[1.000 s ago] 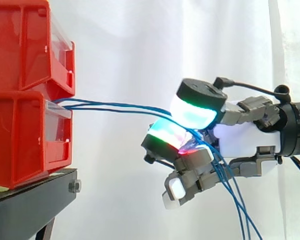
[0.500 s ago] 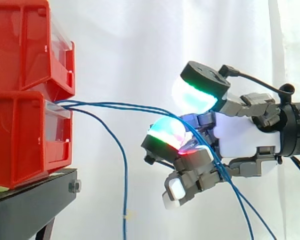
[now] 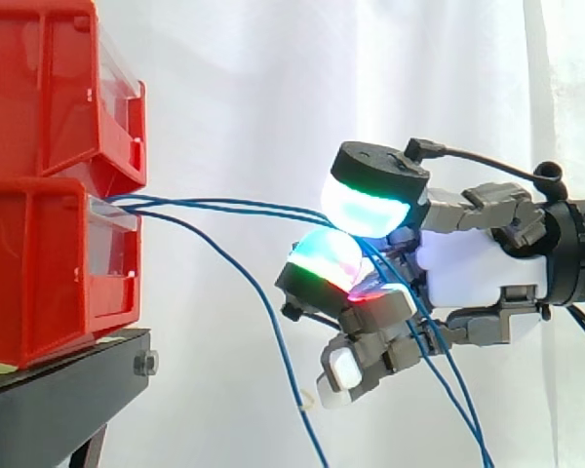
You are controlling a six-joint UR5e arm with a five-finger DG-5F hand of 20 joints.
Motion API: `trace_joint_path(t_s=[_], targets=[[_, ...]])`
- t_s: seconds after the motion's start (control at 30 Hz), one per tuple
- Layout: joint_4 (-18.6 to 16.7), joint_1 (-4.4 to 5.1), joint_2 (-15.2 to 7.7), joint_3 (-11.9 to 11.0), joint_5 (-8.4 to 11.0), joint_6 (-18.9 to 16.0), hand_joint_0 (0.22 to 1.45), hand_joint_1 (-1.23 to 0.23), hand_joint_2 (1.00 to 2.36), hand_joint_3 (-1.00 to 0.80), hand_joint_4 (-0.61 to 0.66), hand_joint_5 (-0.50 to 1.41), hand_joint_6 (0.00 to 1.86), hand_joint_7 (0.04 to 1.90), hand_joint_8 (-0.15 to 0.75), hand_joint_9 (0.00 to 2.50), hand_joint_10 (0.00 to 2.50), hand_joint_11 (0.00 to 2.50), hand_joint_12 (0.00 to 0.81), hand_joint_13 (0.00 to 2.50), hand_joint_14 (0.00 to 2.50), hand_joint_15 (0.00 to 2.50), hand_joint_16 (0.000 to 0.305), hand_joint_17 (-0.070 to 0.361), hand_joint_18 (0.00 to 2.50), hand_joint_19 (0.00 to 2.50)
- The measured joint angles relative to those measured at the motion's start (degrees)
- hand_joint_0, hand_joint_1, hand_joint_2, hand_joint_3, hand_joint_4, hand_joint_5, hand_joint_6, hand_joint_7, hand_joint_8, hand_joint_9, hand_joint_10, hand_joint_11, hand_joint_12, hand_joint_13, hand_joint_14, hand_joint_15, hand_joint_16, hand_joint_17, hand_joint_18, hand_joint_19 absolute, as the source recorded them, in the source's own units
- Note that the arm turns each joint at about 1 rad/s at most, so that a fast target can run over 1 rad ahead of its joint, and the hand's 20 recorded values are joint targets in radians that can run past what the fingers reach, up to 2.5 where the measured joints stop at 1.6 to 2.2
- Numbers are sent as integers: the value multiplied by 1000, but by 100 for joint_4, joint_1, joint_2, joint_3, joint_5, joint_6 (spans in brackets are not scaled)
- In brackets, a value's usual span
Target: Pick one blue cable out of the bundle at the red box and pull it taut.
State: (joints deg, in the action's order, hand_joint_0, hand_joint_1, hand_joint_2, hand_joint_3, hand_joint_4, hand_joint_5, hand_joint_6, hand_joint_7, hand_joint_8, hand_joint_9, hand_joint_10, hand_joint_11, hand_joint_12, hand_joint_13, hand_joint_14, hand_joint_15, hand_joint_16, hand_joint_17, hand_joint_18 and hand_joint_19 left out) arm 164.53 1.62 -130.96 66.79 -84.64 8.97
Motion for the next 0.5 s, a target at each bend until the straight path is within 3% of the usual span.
trace_joint_path(t_s=[0.37, 0.5], targets=[[0, 5, 0, 0, 0, 0, 771, -914, 1000, -500, 108, -165, 903, 1073, 331, 1050, 6, 1463, 381, 716, 20, 550, 52, 118, 609, 372], [0, 5, 0, 0, 0, 0, 672, -927, 1000, -500, 178, -161, 899, 1102, 326, 1047, 6, 1474, 376, 717, 22, 558, 52, 117, 608, 394]])
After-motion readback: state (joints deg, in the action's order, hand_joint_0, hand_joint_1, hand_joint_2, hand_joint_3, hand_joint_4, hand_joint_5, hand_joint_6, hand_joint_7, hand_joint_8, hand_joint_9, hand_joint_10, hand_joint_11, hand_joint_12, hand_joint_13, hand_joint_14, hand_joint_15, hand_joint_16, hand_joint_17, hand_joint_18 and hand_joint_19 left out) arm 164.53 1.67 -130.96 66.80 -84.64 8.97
